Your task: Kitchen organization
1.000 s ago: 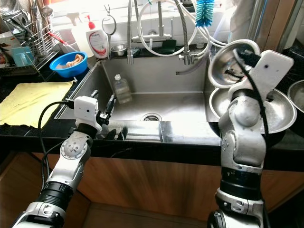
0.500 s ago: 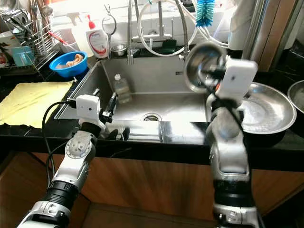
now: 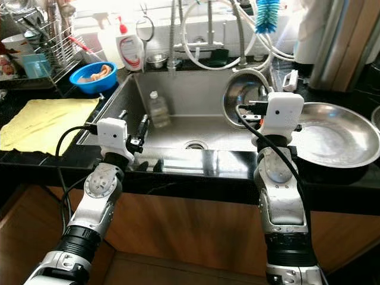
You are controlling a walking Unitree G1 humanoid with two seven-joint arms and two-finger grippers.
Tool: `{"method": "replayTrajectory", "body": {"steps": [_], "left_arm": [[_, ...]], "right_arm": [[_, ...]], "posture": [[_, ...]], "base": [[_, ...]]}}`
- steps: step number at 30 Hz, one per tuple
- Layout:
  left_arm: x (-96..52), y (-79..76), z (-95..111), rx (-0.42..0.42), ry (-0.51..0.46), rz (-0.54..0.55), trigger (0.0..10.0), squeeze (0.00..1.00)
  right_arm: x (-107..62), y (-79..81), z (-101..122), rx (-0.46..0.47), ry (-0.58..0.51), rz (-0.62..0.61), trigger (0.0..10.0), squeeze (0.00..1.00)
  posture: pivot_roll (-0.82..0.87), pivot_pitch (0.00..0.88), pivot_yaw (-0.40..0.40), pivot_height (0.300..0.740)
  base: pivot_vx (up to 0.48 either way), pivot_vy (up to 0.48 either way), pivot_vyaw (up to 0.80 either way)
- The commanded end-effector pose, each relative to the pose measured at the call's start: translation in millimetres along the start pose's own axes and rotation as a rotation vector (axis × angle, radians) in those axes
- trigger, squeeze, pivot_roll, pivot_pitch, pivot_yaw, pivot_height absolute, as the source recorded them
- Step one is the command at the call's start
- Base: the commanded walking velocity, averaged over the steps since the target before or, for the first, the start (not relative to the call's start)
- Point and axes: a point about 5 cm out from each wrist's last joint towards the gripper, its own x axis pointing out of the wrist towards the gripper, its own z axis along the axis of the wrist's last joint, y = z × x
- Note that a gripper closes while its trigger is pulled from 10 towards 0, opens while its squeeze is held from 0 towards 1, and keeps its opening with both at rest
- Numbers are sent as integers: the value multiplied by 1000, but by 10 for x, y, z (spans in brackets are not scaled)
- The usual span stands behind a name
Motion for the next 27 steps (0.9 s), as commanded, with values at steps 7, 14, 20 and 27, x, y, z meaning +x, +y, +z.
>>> {"method": "replayTrajectory", "body": {"steps": [7, 14, 20, 27], "left_arm": [[-7, 47, -21, 17, 7, -3, 10000, 0], [-11, 26, -33, 10, 16, -13, 10000, 0], [-6, 27, -29, 2, 16, -12, 10000, 0], [6, 46, -28, 2, 17, -5, 10000, 0]], "right_arm": [[86, 37, 56, 26, -12, 6, 10000, 0], [116, -3, 48, 34, -3, -16, 10000, 0], [126, 1, 53, 30, -7, -12, 10000, 0], [126, 34, 114, 11, -42, 14, 10000, 0]], "posture": [[-285, 0, 136, 740], [-278, 0, 133, 740], [-279, 0, 136, 740], [-285, 0, 137, 740]], "base": [[0, 137, 0], [0, 0, 0], [0, 0, 0], [262, 0, 438]]}}
